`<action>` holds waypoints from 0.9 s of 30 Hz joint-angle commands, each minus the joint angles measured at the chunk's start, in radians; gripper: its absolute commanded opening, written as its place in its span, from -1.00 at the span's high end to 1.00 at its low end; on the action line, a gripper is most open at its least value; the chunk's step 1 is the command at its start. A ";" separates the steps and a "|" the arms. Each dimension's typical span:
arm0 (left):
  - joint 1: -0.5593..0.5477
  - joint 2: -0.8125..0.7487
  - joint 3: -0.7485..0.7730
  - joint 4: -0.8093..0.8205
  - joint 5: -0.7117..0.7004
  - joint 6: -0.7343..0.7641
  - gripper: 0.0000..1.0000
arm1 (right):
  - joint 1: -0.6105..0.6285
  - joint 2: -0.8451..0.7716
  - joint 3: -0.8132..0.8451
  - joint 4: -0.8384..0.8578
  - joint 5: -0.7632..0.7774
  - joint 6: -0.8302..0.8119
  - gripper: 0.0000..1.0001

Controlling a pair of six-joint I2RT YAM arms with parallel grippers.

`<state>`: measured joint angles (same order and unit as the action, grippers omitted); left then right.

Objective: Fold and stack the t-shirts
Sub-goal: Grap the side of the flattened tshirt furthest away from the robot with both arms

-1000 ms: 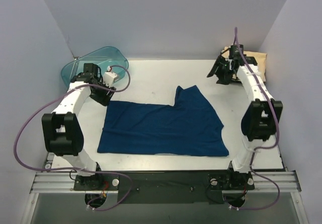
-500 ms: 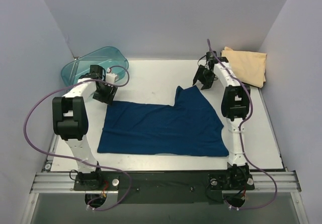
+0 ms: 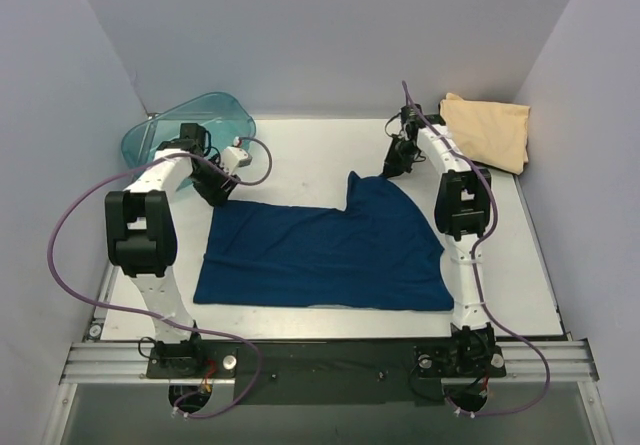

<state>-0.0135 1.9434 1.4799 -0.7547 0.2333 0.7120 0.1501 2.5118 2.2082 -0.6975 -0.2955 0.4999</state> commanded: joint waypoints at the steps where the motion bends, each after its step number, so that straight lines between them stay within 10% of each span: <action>1: -0.016 -0.040 0.080 -0.171 0.162 0.470 -0.20 | -0.007 -0.083 -0.002 -0.056 -0.017 -0.040 1.00; 6: -0.045 0.023 0.138 -0.232 0.118 0.783 -0.22 | 0.000 -0.212 -0.084 0.001 -0.037 -0.057 1.00; 23: -0.086 0.247 0.244 -0.319 -0.103 0.821 -0.15 | -0.001 -0.366 -0.136 0.004 -0.051 -0.064 1.00; 27: -0.111 0.253 0.220 -0.285 -0.166 0.778 0.66 | -0.003 -0.409 -0.159 0.004 -0.065 -0.069 1.00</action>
<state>-0.1089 2.1986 1.7298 -1.0386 0.1356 1.4990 0.1497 2.2143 2.0682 -0.6838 -0.3405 0.4438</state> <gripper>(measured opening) 0.382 0.015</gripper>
